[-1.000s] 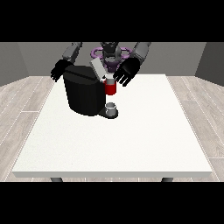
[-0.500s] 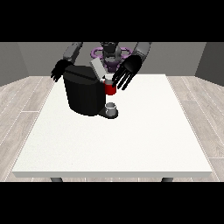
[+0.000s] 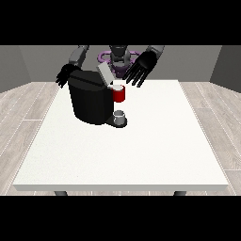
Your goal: Insert the coffee pod into the coffee machine and close the lid
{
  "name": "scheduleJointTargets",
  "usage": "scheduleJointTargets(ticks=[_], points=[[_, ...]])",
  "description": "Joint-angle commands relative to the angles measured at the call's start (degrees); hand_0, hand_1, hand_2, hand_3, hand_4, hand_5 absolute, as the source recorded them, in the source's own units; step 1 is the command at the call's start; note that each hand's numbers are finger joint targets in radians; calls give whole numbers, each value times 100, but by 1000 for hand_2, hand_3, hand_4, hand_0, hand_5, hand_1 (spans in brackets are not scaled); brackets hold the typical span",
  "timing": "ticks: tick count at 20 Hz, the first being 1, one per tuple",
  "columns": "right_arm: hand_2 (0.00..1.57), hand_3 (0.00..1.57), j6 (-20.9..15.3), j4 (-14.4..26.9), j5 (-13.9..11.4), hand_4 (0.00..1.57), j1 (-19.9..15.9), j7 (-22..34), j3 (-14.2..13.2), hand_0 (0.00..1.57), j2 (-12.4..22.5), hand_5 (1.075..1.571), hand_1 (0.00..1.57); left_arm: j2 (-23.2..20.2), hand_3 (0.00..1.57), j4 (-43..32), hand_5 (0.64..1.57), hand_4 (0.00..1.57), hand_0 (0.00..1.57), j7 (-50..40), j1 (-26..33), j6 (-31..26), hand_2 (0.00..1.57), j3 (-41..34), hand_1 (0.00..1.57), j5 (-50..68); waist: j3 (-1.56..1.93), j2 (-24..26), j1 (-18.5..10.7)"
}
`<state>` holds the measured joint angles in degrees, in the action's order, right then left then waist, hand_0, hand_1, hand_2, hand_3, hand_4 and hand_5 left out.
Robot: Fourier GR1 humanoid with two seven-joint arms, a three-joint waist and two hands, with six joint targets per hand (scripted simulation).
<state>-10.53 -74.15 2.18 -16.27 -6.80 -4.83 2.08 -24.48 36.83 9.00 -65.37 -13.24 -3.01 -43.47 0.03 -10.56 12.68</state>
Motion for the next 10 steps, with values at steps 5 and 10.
scheduleJointTargets(ticks=[5,10], points=[[0,0,220,69,280,433,573,87,-251,0,220,1571,0,514,0,130,1571,0,0,-4,830,-77,0,-235,0,414,-3,888,-374],[0,0,117,42,234,370,1063,-98,-136,0,-44,1571,0,1052,0,119,1571,249,0,215,1248,135,0,-1372,0,1688,-11,1348,-635]])
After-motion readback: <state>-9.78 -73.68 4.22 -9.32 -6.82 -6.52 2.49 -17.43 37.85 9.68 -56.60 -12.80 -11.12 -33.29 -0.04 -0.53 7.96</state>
